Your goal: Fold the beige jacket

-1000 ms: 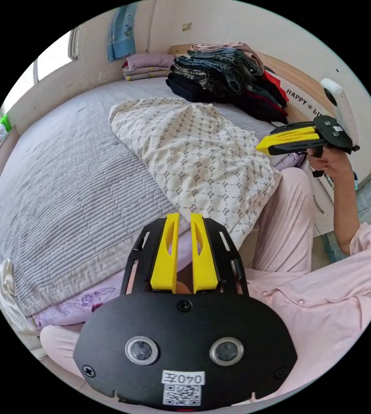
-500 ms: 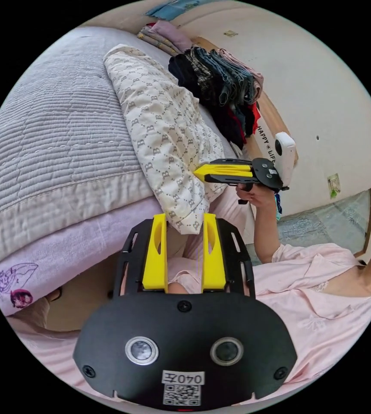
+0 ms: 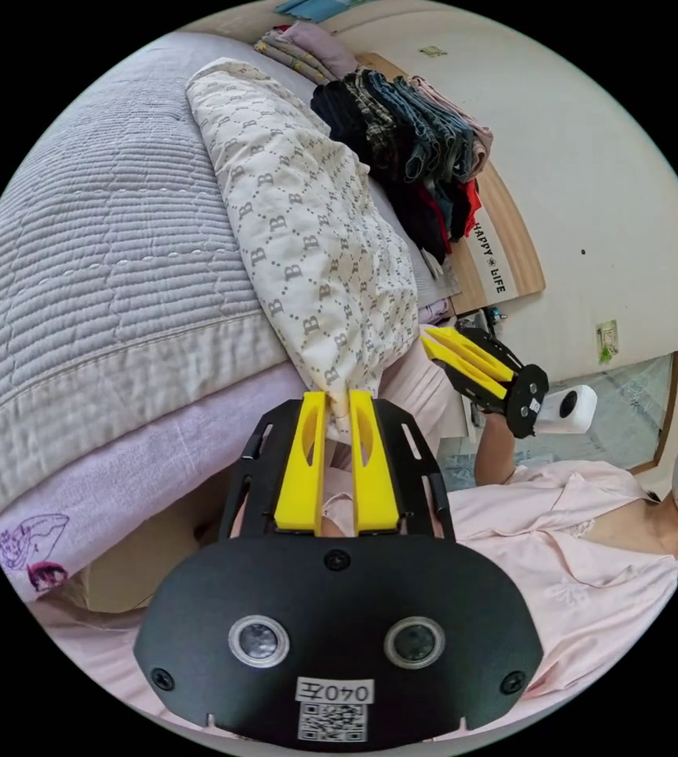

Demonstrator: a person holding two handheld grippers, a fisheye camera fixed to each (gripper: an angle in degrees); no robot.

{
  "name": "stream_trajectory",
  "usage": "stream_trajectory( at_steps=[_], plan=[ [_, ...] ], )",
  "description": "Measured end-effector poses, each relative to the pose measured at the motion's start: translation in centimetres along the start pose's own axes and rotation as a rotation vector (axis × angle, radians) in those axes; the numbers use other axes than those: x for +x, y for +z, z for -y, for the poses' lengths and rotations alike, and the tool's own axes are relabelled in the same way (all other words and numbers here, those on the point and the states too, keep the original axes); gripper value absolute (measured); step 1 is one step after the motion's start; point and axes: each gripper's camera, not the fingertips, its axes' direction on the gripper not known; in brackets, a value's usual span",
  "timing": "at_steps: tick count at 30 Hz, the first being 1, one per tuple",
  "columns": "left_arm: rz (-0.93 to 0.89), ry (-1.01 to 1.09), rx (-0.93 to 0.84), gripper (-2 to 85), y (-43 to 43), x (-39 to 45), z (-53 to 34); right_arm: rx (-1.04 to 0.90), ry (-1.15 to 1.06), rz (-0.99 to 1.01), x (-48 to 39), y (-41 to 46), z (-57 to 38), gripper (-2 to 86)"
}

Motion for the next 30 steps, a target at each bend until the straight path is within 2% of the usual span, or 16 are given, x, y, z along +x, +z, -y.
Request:
stream_trajectory(
  at_steps=[3,6,10,13,15,18,21,24,30],
  plan=[
    [0.004,-0.015,0.03,8.4,-2.2,0.0,-1.1,-0.027,-0.014,-0.033,-1.9,-0.3,-0.5,2.9],
    [-0.015,-0.049,0.114,12.4,-4.0,-0.4,-1.7,-0.011,0.037,0.036,-2.3,-0.5,-0.6,4.3],
    [-0.052,-0.062,0.104,13.2,-3.4,-0.6,-1.1,0.008,0.091,0.114,-2.4,-0.8,0.0,6.2],
    [-0.023,-0.042,0.094,11.7,-3.1,0.6,-0.4,0.025,0.095,0.1,-3.0,-1.4,0.3,6.3],
    [-0.07,-0.009,0.019,10.0,-1.4,1.8,-0.1,0.024,0.088,0.088,-3.6,-1.7,0.3,6.4],
    [0.068,-0.035,0.03,3.8,-0.7,2.4,-0.2,0.021,0.072,0.071,-4.7,-2.3,0.2,7.4],
    [-0.03,-0.12,0.069,-0.4,-2.2,1.9,-0.3,0.016,0.04,0.071,-6.2,-3.0,0.3,11.7],
    [-0.144,-0.099,0.133,-1.2,-5.2,4.1,-0.5,-0.003,0.042,0.071,-7.4,-4.0,1.2,18.7],
    [-0.224,-0.016,0.164,-1.2,-9.5,8.5,1.7,0.1,0.031,-0.266,-10.9,-6.3,4.8,22.3]
  ],
)
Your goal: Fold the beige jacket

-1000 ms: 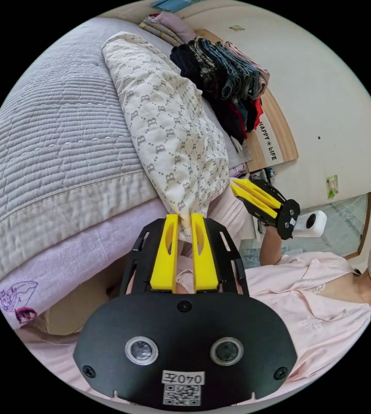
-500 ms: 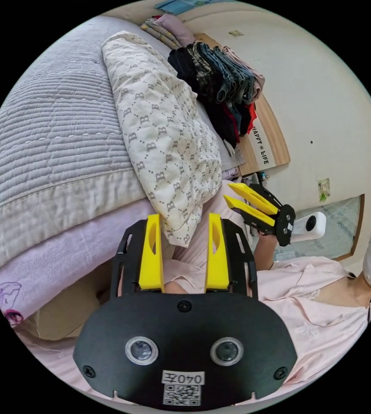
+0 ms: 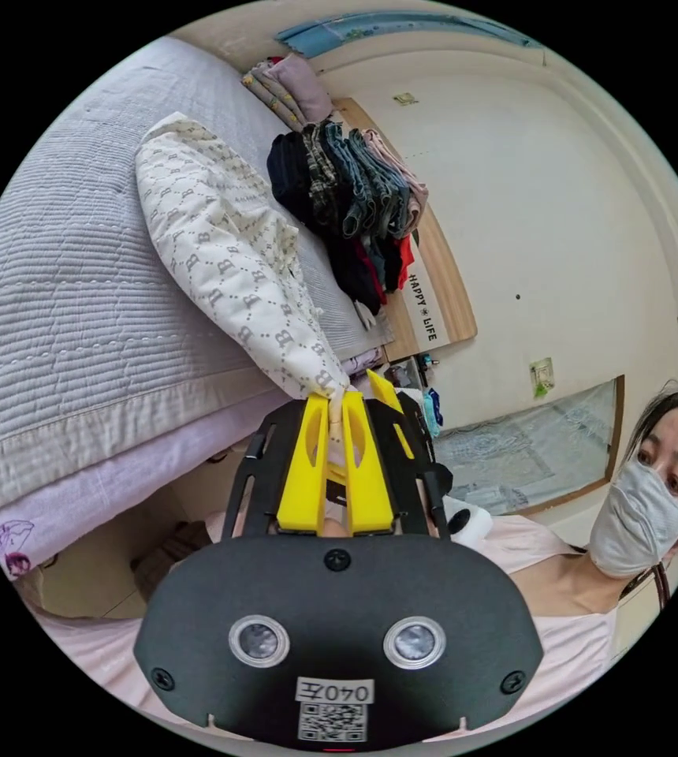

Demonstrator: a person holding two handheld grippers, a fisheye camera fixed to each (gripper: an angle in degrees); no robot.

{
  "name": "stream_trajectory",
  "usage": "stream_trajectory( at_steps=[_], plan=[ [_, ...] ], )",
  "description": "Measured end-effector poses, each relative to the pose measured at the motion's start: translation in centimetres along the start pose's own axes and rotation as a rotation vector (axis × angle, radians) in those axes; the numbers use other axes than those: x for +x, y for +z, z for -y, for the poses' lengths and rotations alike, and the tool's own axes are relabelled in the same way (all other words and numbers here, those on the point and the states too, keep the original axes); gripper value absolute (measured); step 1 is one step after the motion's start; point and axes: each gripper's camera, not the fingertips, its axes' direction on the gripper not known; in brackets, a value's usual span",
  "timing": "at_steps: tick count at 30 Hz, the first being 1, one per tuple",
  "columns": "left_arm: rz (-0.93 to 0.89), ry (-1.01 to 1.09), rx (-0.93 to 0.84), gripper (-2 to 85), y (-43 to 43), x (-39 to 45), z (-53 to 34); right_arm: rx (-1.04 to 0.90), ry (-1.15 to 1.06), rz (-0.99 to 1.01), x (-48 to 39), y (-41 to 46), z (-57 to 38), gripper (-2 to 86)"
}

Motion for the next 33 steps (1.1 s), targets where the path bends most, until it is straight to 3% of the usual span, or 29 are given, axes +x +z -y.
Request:
stream_trajectory(
  at_steps=[5,11,15,18,23,33],
  plan=[
    [-0.066,0.003,0.003,-1.2,-1.1,0.9,1.1,-0.055,0.071,-0.288,-1.2,3.3,3.9,21.3],
    [-0.112,0.059,0.092,-1.3,-5.7,0.0,-0.2,-0.337,0.101,-0.382,1.3,9.6,3.4,16.8],
    [-0.114,0.065,0.144,-1.3,-9.2,-1.9,-1.6,-0.282,0.05,-0.425,2.4,8.8,3.7,7.1],
    [-0.104,0.046,0.143,-1.2,-10.9,-3.4,-2.8,-0.235,-0.125,-0.434,1.8,8.2,5.2,1.4],
    [-0.024,0.03,0.075,-1.2,-13.3,-4.9,-6.1,-0.248,-0.408,-0.236,3.3,5.4,8.2,-0.5],
    [-0.19,0.018,0.072,-1.2,-17.5,-3.1,-16.4,-0.283,-0.659,0.217,11.4,-3.0,14.5,-0.8]
  ],
)
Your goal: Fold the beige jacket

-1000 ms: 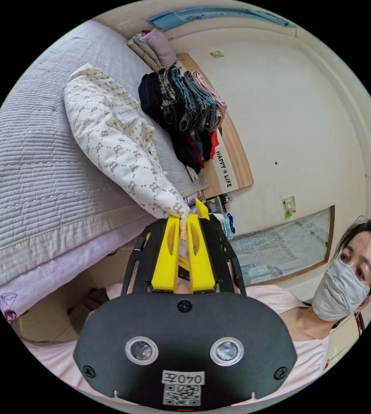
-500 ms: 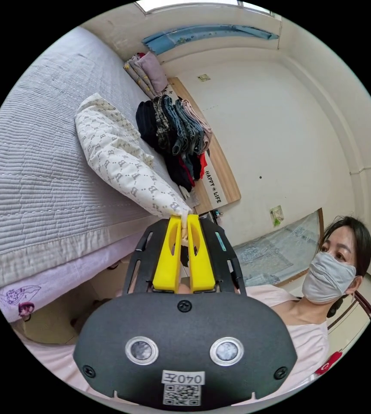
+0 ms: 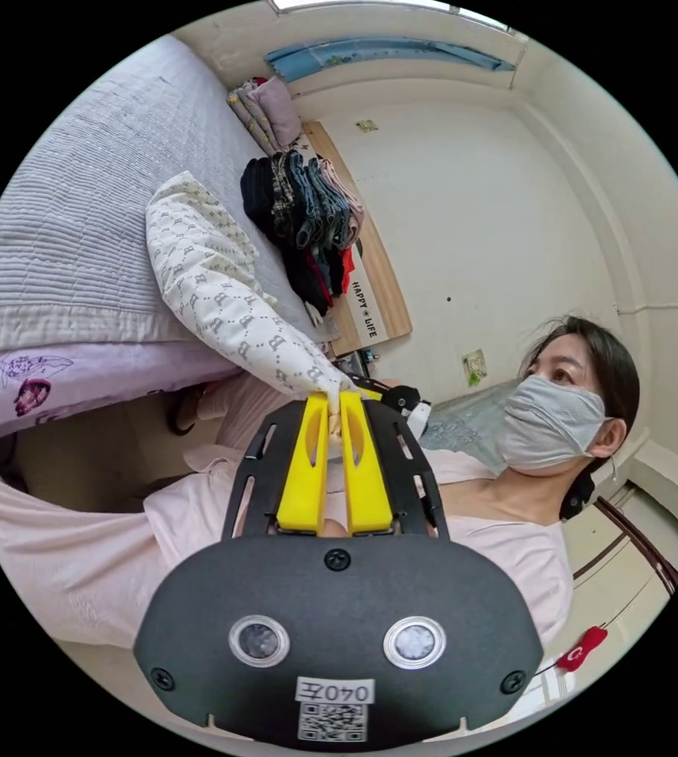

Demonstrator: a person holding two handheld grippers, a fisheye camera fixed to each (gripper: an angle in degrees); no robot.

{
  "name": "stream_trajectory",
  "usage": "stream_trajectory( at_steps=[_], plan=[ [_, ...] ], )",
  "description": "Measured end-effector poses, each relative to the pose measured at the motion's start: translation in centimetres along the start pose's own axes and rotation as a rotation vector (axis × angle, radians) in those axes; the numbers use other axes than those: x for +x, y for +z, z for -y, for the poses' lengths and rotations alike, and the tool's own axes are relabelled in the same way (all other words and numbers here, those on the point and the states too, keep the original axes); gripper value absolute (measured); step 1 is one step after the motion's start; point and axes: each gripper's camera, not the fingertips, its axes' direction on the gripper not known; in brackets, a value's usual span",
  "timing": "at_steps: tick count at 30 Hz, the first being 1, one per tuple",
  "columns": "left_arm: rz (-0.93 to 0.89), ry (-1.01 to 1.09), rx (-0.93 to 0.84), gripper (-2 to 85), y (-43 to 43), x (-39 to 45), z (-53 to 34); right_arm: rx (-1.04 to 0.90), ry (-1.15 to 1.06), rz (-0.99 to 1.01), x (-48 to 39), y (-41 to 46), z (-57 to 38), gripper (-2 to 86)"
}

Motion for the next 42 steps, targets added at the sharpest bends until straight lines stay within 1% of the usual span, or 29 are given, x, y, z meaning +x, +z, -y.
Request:
stream_trajectory(
  at_steps=[2,4,6,8,9,11,12,14,16,18,20,22,25,26,27,28,30,31,32,33,34,35,36,37,38,39,40,41,42],
  plan=[
    [-0.042,-0.013,0.022,-1.1,-0.6,0.2,-0.2,0.046,-0.03,0.11,3.9,-1.2,-0.8,-0.7],
    [-0.067,-0.014,0.035,-1.1,-0.9,0.2,1.1,0.059,-0.063,0.161,7.8,-0.8,-1.2,-0.7],
    [-0.069,-0.033,0.044,-1.1,-0.5,-0.5,4.6,0.047,-0.079,0.178,12.5,0.7,-1.3,-0.6],
    [-0.08,-0.029,0.06,-1.1,0.0,-1.2,8.3,0.016,-0.064,0.206,19.5,4.2,-1.1,-0.2],
    [-0.085,-0.014,0.06,-1.2,0.6,-1.9,11.3,0.01,-0.052,0.221,21.4,5.2,-1.0,-0.1],
    [-0.086,-0.017,0.074,-1.2,1.4,-3.4,15.8,-0.014,0.015,0.295,28.2,10.0,-0.4,0.6],
    [-0.077,-0.019,0.083,-1.1,2.1,-4.6,18.7,-0.023,0.034,0.319,29.7,11.3,-0.2,0.8],
    [-0.063,-0.058,0.107,-1.0,3.4,-7.1,22.7,-0.055,0.079,0.428,34.6,16.9,0.5,1.9],
    [-0.056,-0.096,0.119,-0.6,5.0,-10.2,26.2,-0.067,0.087,0.503,37.0,21.3,1.0,2.5],
    [-0.04,-0.156,0.114,0.1,7.7,-15.2,29.8,-0.083,0.116,0.617,38.8,26.3,1.4,3.1],
    [-0.058,-0.242,0.125,1.0,9.5,-19.1,31.0,-0.12,0.2,0.807,40.0,32.9,2.0,4.0],
    [-0.113,-0.273,0.148,1.0,10.7,-21.5,30.9,-0.124,0.251,0.919,40.0,36.5,2.0,5.1],
    [-0.208,-0.164,0.186,-0.4,11.1,-21.2,28.6,-0.111,0.334,1.075,40.0,39.7,0.6,6.9],
    [-0.236,-0.1,0.199,-0.7,10.8,-20.2,27.3,-0.103,0.37,1.115,40.1,40.0,-0.4,9.4],
    [-0.213,-0.023,0.224,-0.9,10.4,-18.7,25.7,-0.1,0.383,1.113,40.2,39.8,-0.9,10.6],
    [-0.181,0.02,0.236,-1.0,10.3,-17.8,24.8,-0.099,0.427,1.059,40.5,39.1,-2.3,12.7],
    [0.057,0.17,0.226,-1.3,11.8,-13.6,21.4,-0.08,0.544,0.907,40.9,37.0,-4.7,13.8],
    [0.135,0.209,0.216,-1.3,12.7,-12.5,20.6,-0.062,0.64,0.771,40.9,35.0,-6.4,12.8],
    [0.286,0.289,0.202,-1.3,15.2,-10.5,18.7,-0.034,0.722,0.614,40.2,32.4,-7.7,10.9],
    [0.427,0.379,0.197,-1.2,18.3,-8.9,16.6,-0.006,0.761,0.519,39.7,30.9,-8.1,7.8],
    [0.499,0.421,0.205,-1.2,20.0,-8.3,15.4,0.082,0.843,0.311,37.8,27.7,-8.5,1.7],
    [0.647,0.49,0.245,-1.1,23.5,-7.5,13.1,0.195,0.862,0.155,34.7,24.8,-8.0,0.5],
    [0.792,0.563,0.287,-1.0,27.4,-7.3,10.9,0.25,0.851,0.108,32.9,23.8,-7.4,-0.1],
    [0.861,0.6,0.298,-1.0,29.5,-7.3,9.9,0.332,0.857,0.081,29.5,22.5,-6.0,-0.4],
    [1.011,0.676,0.304,-0.9,34.1,-7.6,8.1,0.388,0.878,0.108,26.5,22.3,-4.4,-0.7],
    [1.195,0.769,0.288,-0.9,39.2,-8.3,6.4,0.4,0.903,0.127,25.1,22.5,-3.6,-0.8],
    [1.296,0.822,0.268,-0.9,41.8,-8.8,5.6,0.398,0.985,0.143,22.4,23.6,-2.2,-0.9],
    [1.492,0.902,0.232,-0.9,46.8,-10.5,4.3,0.374,1.051,0.127,19.9,25.1,-1.0,-0.9],
    [1.623,0.918,0.162,-0.9,50.9,-13.0,3.8,0.353,1.068,0.103,18.8,25.8,-0.4,-0.9]
  ],
)
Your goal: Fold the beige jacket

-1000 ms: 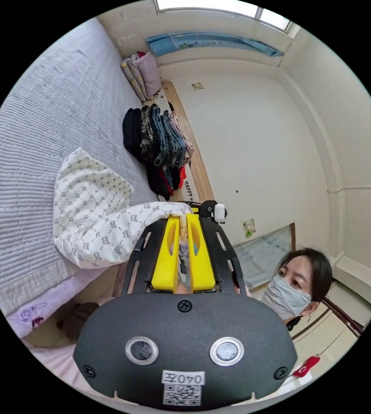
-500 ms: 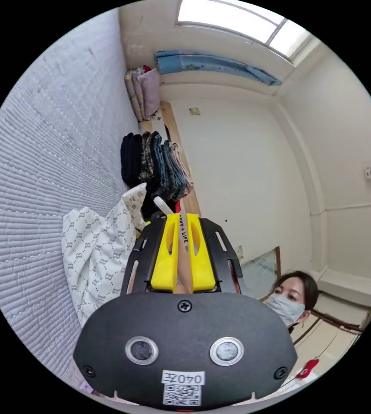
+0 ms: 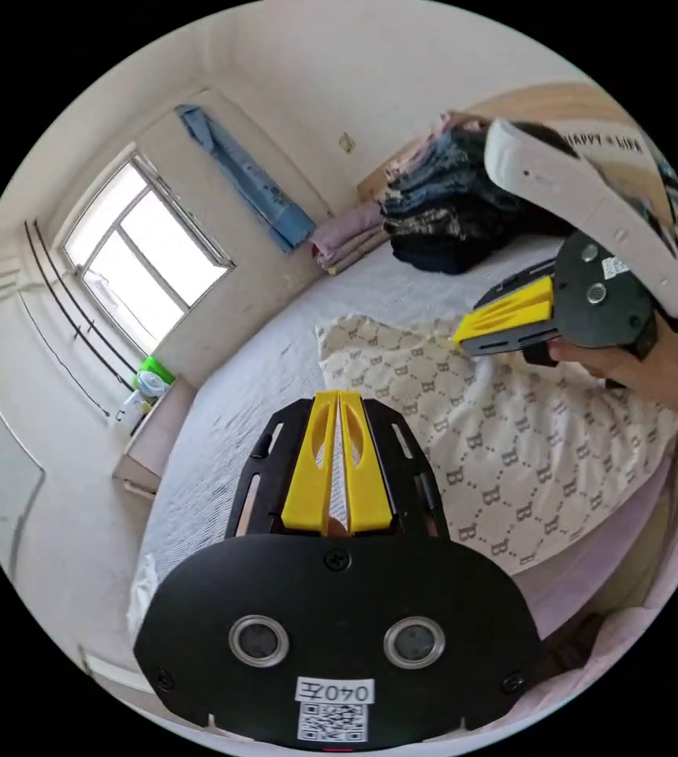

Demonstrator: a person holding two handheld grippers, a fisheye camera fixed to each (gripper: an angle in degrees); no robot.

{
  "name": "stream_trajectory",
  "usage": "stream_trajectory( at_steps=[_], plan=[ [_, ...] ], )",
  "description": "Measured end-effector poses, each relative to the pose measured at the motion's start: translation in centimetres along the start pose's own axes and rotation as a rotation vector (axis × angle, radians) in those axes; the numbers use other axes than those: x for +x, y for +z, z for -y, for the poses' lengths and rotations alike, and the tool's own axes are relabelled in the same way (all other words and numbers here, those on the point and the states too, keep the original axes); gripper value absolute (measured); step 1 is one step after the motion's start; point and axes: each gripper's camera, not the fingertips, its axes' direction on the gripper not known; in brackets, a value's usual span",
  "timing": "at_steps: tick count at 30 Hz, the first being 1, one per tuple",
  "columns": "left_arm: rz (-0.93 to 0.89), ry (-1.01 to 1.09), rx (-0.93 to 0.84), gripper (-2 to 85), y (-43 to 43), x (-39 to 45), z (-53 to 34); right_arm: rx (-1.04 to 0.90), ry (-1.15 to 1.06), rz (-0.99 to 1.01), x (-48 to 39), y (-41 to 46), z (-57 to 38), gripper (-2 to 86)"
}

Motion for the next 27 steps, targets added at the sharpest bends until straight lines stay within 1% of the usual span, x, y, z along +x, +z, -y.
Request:
stream_trajectory(
  at_steps=[2,4,6,8,9,11,13,14,15,16,17,18,20,21,22,23,24,25,26,27],
  plan=[
    [0.038,0.055,-0.076,-0.9,3.1,4.9,-0.8,-0.017,-0.001,-0.094,-2.5,3.0,-2.1,-1.0],
    [0.041,0.113,-0.171,-0.9,6.5,8.5,-2.0,-0.054,-0.044,-0.078,-3.6,5.0,-2.3,-1.0],
    [0.032,0.089,-0.271,-0.9,9.7,11.4,-2.8,-0.085,-0.095,-0.013,-4.3,7.0,-2.1,-1.0],
    [0.04,0.064,-0.306,-0.9,10.6,12.8,-2.4,-0.126,-0.098,0.118,-3.8,9.8,-2.6,-1.0],
    [0.02,0.052,-0.319,-0.9,11.1,13.4,-2.1,-0.13,-0.082,0.151,-3.3,10.0,-2.6,-1.0],
    [-0.018,0.027,-0.319,-0.9,11.2,13.9,-2.0,-0.146,0.008,0.3,-1.0,10.7,-3.5,-1.0],
    [-0.047,0.031,-0.317,-0.9,10.9,14.3,-1.8,-0.18,0.068,0.392,0.5,10.6,-4.1,-1.0],
    [-0.054,0.052,-0.306,-0.9,10.0,14.1,-1.4,-0.185,0.139,0.395,1.6,9.1,-4.4,-1.0],
    [-0.04,0.036,-0.267,-0.9,8.5,13.2,-0.8,-0.156,0.167,0.371,2.1,7.6,-4.8,-1.0],
    [-0.018,0.011,-0.237,-0.9,7.6,12.6,-0.4,-0.07,0.189,0.331,2.7,3.8,-6.0,-1.0],
    [0.028,-0.029,-0.166,-0.9,5.8,11.4,0.3,-0.001,0.212,0.312,3.2,-0.1,-7.7,-1.0],
    [0.049,-0.036,-0.104,-0.9,4.4,10.7,1.3,0.027,0.233,0.302,3.3,-1.9,-8.8,-1.0],
    [0.048,0.003,-0.07,-0.9,4.0,11.1,3.2,0.101,0.317,0.235,2.7,-7.2,-13.4,-1.0],
    [0.071,0.035,-0.059,-0.9,4.5,12.1,4.4,0.103,0.34,0.204,2.3,-7.8,-14.5,-1.0],
    [0.089,0.052,-0.053,-0.9,5.1,12.7,4.9,0.1,0.401,0.125,1.3,-8.5,-16.6,-1.0],
    [0.117,0.084,-0.066,-0.9,6.7,14.0,5.9,0.103,0.459,0.042,0.3,-8.6,-18.4,-0.9],
    [0.108,0.104,-0.137,-0.9,9.0,15.0,6.7,0.098,0.478,0.01,-0.2,-8.4,-19.1,-0.9],
    [0.091,0.099,-0.178,-0.9,10.3,15.3,7.0,0.046,0.489,-0.032,-1.2,-7.1,-20.0,-0.9],
    [0.063,0.059,-0.254,-0.9,12.8,15.5,7.2,-0.055,0.47,-0.066,-1.9,-4.8,-20.5,-0.9],
    [0.039,0.024,-0.344,-0.9,15.5,15.4,7.1,-0.116,0.471,-0.082,-2.0,-3.4,-20.7,-0.9]
  ],
)
